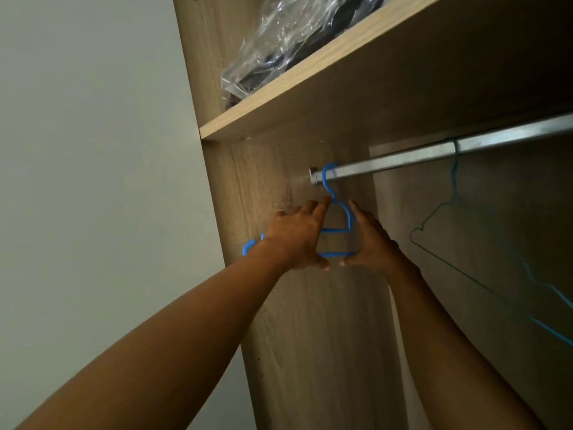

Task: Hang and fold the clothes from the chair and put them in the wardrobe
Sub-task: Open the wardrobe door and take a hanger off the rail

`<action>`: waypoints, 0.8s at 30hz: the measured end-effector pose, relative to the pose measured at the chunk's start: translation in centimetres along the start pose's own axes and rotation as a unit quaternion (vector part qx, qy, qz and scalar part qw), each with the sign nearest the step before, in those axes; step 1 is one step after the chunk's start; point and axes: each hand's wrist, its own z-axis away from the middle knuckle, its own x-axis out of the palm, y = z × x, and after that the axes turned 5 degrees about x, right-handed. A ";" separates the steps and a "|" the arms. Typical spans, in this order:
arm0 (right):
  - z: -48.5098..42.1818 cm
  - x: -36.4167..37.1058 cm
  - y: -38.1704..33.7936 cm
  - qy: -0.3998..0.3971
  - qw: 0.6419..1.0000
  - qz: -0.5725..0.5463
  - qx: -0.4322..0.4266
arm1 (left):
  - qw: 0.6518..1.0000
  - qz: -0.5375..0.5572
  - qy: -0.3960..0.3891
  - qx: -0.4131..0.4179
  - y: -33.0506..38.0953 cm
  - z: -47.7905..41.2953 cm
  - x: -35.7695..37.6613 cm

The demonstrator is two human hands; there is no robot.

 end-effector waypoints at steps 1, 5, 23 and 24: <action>0.1 0.2 0.3 0.012 1.000 0.006 -0.004 | 1.000 0.003 0.002 -0.002 -0.2 -0.1 0.2; 0.2 0.5 1.1 0.047 0.999 0.006 -0.016 | 1.000 -0.013 0.014 0.001 -0.5 -0.4 0.3; -0.2 0.7 -2.2 0.064 0.996 -0.058 -0.015 | 0.987 -0.140 0.067 0.026 -1.7 -0.1 -4.0; -0.4 0.5 -2.4 0.067 0.996 -0.058 -0.018 | 0.987 -0.140 0.070 0.024 -1.8 -0.1 -4.2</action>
